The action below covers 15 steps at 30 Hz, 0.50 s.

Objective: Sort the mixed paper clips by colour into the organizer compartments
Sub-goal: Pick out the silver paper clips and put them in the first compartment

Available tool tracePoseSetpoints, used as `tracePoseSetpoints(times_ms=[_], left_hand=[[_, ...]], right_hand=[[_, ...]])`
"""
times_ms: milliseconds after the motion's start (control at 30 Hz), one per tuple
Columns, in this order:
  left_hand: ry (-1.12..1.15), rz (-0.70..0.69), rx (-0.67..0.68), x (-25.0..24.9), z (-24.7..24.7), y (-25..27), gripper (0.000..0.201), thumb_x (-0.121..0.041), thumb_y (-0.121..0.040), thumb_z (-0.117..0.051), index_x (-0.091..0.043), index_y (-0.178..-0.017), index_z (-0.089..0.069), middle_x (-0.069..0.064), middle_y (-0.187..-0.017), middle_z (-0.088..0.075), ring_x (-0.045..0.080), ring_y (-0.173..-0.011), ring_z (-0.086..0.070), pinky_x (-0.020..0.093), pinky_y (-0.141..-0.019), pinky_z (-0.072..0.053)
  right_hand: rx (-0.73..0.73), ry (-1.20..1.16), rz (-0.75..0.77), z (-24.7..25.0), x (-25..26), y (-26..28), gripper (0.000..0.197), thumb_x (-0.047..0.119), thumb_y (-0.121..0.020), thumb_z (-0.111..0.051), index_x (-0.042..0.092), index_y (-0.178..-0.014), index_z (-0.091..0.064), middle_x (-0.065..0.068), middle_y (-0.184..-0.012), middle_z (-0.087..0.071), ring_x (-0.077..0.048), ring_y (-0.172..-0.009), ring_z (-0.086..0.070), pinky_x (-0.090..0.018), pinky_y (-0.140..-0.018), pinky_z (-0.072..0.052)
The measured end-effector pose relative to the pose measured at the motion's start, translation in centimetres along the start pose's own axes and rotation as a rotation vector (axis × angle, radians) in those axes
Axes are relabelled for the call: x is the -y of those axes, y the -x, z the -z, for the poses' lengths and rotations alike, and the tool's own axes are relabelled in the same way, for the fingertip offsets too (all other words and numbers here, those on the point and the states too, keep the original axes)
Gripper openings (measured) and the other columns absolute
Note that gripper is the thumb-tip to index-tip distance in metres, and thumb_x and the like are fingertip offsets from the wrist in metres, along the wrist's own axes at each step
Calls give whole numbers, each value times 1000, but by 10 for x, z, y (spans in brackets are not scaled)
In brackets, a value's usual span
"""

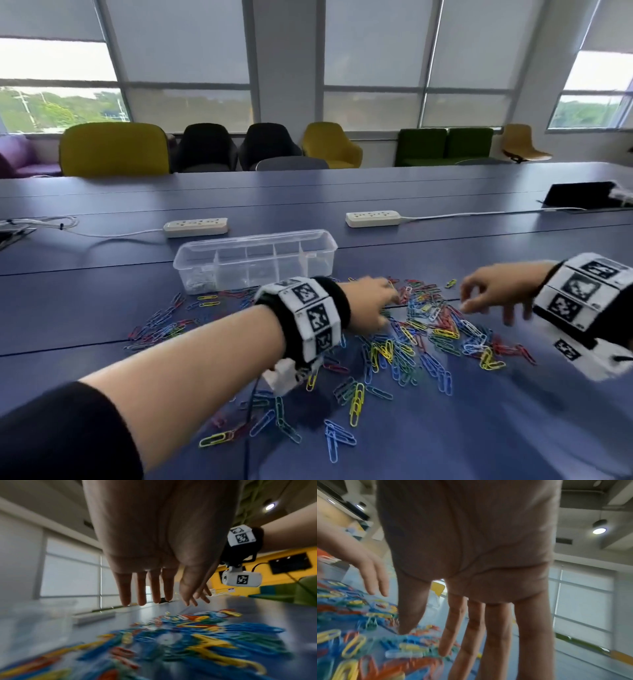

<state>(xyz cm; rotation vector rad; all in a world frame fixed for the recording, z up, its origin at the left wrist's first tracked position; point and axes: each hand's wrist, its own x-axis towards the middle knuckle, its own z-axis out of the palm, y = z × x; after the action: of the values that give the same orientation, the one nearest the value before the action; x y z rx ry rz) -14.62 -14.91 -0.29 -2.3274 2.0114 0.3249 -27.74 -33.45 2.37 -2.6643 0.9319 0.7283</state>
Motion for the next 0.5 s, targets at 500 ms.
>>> tracePoseSetpoints(times_ms=[500], left_hand=[[-64,104,316,7,-21,18,62,-27,-96,-49,-34,-149,-19,-1,-159,-4,21,-145,-13,36,-114,-19]], right_hand=[[68,-371,293,-35,9,-28,33,7,-77,-74,14,-98,-51,-5,-83,-56,-17,-63,-60,-33,-51,-57]])
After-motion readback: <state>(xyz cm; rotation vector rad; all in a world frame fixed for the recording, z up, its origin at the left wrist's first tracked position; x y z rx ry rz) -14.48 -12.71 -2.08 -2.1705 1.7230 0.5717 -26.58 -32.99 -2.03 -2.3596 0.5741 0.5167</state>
